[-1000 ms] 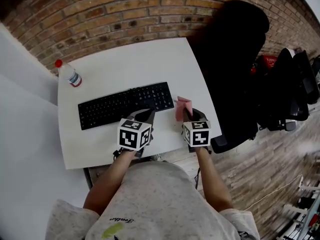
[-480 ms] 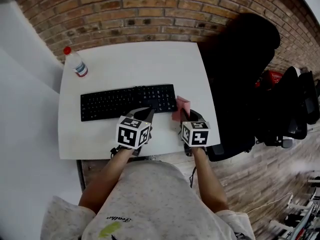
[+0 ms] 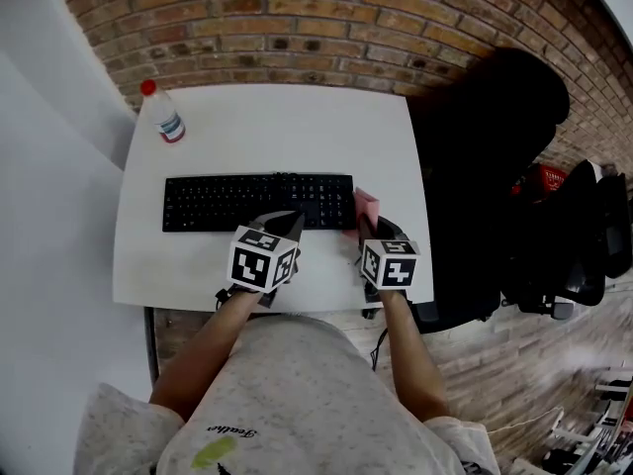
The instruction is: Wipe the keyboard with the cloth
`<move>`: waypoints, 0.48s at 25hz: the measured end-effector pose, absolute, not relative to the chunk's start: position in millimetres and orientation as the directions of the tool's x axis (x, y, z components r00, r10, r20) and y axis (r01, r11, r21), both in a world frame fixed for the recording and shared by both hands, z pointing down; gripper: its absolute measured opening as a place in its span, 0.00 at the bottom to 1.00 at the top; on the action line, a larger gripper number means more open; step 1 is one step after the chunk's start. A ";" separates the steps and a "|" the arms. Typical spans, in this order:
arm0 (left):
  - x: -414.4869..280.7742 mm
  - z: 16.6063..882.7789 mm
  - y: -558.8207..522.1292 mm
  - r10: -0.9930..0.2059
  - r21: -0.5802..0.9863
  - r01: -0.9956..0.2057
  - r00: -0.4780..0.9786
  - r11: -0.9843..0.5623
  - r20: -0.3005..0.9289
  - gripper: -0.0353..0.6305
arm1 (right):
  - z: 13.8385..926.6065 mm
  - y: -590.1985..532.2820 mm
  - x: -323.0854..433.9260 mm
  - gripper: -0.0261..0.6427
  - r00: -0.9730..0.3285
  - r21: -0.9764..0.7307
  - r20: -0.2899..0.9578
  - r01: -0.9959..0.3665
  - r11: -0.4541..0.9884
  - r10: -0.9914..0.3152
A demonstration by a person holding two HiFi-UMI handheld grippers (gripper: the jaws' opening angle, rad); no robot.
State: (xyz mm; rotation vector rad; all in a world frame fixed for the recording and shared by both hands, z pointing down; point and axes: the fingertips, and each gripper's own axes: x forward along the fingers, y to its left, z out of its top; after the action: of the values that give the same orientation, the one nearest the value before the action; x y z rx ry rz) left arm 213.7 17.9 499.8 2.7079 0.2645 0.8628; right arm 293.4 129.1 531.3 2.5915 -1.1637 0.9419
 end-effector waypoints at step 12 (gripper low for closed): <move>212.4 504.0 3.5 0.195 0.321 0.013 0.817 -0.947 0.542 0.05 | 529.9 116.9 310.2 0.07 0.454 -0.106 0.605 -0.768 -0.632 -0.654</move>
State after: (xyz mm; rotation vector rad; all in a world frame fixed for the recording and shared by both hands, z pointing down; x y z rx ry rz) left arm 212.4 3.5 504.0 2.6984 0.1585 0.8523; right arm 310.2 116.9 529.9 2.5189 -1.2452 0.9261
